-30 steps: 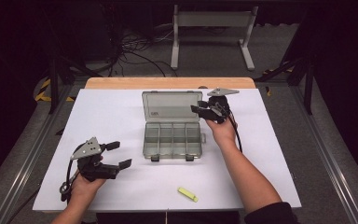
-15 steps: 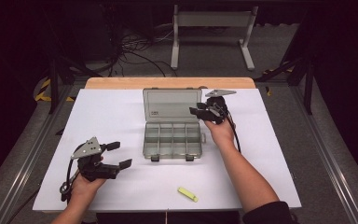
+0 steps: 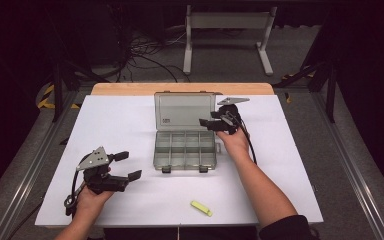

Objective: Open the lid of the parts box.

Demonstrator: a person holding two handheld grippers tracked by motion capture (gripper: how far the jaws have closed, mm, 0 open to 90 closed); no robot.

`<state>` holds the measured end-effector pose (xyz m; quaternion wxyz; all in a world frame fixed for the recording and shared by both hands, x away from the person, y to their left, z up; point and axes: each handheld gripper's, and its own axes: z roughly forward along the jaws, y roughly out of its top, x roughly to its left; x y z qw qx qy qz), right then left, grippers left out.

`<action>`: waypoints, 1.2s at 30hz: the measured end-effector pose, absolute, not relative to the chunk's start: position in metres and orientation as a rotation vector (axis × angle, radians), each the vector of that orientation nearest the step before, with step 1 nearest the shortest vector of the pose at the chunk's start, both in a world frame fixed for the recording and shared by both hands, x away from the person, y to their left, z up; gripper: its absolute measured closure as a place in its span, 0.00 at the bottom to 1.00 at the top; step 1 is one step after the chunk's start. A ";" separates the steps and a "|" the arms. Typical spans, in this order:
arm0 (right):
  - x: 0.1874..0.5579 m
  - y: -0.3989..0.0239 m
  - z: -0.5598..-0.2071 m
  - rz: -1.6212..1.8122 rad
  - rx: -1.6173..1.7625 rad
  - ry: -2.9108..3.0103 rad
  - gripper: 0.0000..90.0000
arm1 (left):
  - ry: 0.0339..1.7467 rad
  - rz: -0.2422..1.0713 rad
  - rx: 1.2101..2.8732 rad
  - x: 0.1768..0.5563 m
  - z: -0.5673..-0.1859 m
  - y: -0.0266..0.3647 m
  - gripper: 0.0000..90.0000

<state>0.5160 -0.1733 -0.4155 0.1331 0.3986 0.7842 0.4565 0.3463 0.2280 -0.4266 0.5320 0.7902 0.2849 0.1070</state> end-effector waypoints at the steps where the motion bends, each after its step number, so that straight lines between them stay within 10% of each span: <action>1: 0.516 -0.173 -0.416 1.320 1.155 2.278 0.36 | 0.681 0.256 1.887 0.346 -0.427 0.228 0.17; 36: 0.502 -0.200 -0.411 1.279 1.239 2.282 0.22 | 0.654 0.159 1.836 0.366 -0.424 0.216 0.09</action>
